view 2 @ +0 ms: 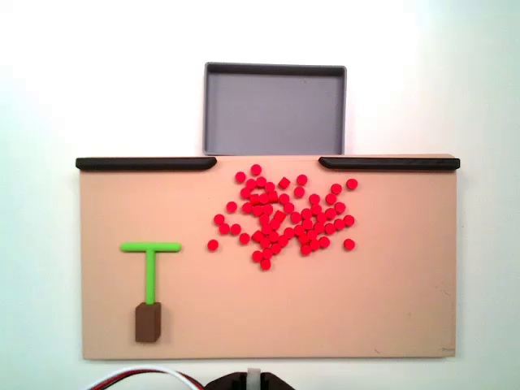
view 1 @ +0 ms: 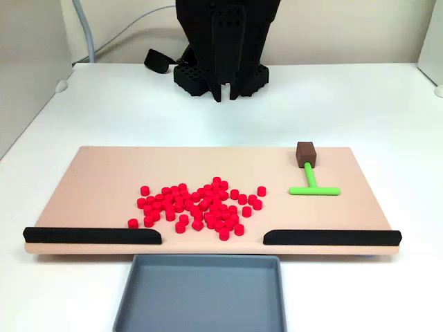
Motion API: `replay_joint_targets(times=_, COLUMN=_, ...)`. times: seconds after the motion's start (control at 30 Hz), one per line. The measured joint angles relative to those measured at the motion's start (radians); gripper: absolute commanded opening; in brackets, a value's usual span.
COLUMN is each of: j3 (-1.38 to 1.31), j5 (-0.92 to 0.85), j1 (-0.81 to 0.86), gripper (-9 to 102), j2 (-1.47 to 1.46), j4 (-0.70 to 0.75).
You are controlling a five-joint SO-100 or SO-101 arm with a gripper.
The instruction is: Grasp a green tool by the dark brown handle.
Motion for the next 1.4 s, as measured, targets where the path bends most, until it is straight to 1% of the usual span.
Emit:
replay_joint_targets(times=0.23, j3=0.0, j5=0.0, j1=0.008, gripper=0, j2=0.0, j4=0.0)
replay_joint_targets(times=0.7, j3=0.0, j5=-0.054, j1=0.021, gripper=0, j2=-0.017, j4=0.0)
replay_joint_targets(times=1.2, j3=0.0, j5=-0.006, j1=0.038, gripper=0, j2=-0.009, j4=0.0)
replay_joint_targets(times=1.4, j3=0.0, j5=-0.115, j1=0.044, gripper=0, j2=-0.025, j4=0.0)
